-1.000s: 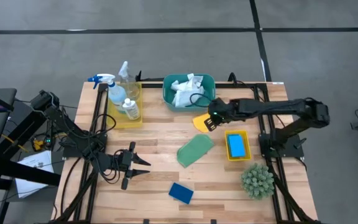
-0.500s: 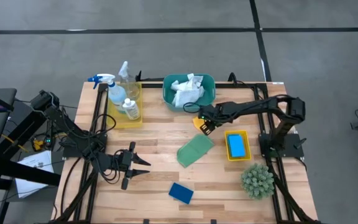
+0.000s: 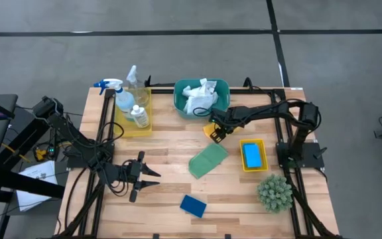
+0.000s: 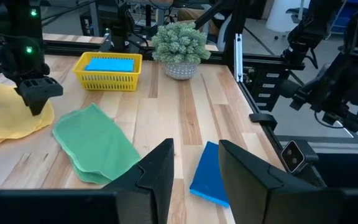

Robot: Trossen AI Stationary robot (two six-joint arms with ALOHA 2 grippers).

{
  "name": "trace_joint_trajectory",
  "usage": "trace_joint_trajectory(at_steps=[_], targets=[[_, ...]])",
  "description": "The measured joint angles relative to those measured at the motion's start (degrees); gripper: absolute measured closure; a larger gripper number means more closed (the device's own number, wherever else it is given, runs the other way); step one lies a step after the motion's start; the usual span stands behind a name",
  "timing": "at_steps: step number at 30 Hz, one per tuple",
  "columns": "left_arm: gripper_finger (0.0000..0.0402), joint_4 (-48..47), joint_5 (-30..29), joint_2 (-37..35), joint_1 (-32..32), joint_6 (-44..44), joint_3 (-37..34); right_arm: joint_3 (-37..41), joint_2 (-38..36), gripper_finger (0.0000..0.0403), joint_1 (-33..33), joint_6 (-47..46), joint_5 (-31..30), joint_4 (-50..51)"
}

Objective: Pick & Place Kitchen Items
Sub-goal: Put the yellow cleaning cloth into the green bin

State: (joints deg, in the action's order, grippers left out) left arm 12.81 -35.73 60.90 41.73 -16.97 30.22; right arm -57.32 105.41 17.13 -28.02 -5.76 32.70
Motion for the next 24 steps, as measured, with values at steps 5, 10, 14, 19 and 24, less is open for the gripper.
trace_joint_trajectory(at_steps=[5, 10, 14, 19, 24], targets=[[0.0279, -0.1, 0.0, 0.0, 0.0, -0.02, 0.0, 0.29, -0.57, 0.0227, -1.2, 0.15, 0.56, -0.7], [0.0279, 0.03, -0.01, 0.0, -0.01, -0.02, 0.0, 0.44, -0.92, 0.0269, -2.69, 0.13, 1.29, -0.61], [0.0279, 0.07, -0.02, 0.0, -0.02, -0.02, 0.0, 0.44, -0.92, 0.0305, -3.79, 0.1, 1.42, -0.58], [0.0279, 0.08, -0.01, 0.0, -0.01, -0.04, 0.0, 0.46, -0.92, 0.0336, -5.06, -0.04, 1.42, -0.58], [0.0279, 0.08, 0.0, 0.0, -0.02, -0.21, 0.0, 0.5, -0.92, 0.0354, -6.35, -0.47, 1.4, -0.61]])
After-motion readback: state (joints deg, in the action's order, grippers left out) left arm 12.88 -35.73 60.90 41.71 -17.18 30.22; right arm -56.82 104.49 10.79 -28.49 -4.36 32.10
